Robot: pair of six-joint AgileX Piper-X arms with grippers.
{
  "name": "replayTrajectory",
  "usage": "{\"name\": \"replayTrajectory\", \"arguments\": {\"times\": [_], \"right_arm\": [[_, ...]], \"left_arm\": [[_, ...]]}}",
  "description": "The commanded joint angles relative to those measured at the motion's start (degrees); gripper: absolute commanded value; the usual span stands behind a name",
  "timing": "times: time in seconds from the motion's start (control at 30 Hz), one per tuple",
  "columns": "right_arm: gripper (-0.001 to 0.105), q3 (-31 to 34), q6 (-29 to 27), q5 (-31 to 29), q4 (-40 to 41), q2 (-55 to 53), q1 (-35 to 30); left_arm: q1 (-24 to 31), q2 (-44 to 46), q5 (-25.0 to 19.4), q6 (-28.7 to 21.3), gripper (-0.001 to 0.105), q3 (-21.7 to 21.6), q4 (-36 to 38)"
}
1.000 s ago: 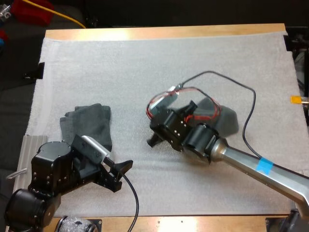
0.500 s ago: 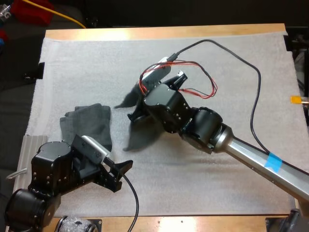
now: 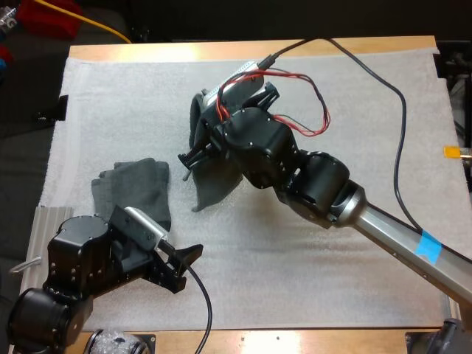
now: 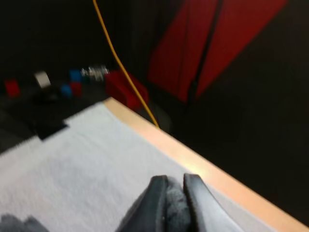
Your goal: Pick towel from pile, fold and stack
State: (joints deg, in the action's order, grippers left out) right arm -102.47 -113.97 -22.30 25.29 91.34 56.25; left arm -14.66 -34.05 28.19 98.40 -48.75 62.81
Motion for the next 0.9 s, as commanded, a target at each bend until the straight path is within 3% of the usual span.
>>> {"name": "replayTrajectory", "arguments": {"times": [0.0,0.27,0.57,0.87], "right_arm": [[0.001,-0.88,0.05,1.52,-0.81,-0.94,0.05],[0.001,-0.86,4.13,6.7,1.06,0.48,0.05],[0.001,1.8,4.94,7.05,8.84,1.45,0.05],[0.001,12.18,4.53,-0.5,12.83,1.45,-0.13]], "left_arm": [[-0.29,0.03,0.32,-0.12,0.07,-0.45,-0.05],[-0.29,0.03,0.32,-0.12,0.07,-0.45,-0.05],[-0.29,0.03,0.32,-0.12,0.07,-0.45,-0.05],[-0.29,0.03,0.32,-0.12,0.07,-0.45,-0.05]]}}
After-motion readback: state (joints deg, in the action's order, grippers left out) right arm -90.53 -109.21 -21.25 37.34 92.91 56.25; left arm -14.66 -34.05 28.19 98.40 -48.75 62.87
